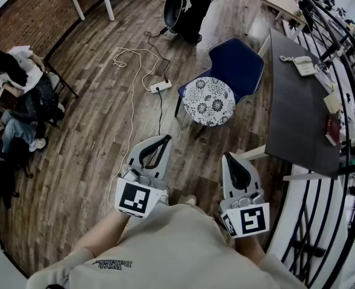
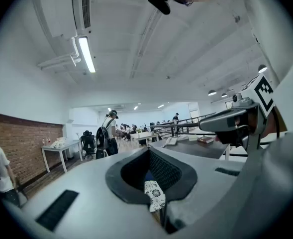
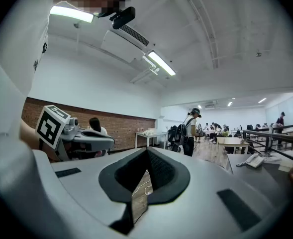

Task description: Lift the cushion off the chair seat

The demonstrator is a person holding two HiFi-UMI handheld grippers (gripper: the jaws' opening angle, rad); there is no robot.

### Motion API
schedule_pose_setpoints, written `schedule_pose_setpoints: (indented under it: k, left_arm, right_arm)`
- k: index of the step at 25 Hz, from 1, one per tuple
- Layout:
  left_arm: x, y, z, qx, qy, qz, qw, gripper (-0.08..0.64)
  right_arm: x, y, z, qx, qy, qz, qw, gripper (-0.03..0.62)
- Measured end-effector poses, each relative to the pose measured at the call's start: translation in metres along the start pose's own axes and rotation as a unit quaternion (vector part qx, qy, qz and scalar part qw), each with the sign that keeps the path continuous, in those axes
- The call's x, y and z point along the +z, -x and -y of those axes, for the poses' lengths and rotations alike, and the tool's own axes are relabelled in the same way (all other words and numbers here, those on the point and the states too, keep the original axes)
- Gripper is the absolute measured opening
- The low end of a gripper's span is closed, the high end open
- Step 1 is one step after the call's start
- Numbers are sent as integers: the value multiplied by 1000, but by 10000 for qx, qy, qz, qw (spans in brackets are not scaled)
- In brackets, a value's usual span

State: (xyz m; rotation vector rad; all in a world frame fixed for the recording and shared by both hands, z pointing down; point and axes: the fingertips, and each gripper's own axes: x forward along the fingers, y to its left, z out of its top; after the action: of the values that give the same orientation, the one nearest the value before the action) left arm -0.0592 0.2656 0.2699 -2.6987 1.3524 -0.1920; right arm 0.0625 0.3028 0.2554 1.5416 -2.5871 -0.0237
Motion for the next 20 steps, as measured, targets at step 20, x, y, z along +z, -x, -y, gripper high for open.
schedule_pose_setpoints:
  k: [20]
  left_arm:
    - [-4,-11,37,2,351,-507,9981,5]
  right_arm:
    - [-13,17,21,176,-144,-20,9997,3]
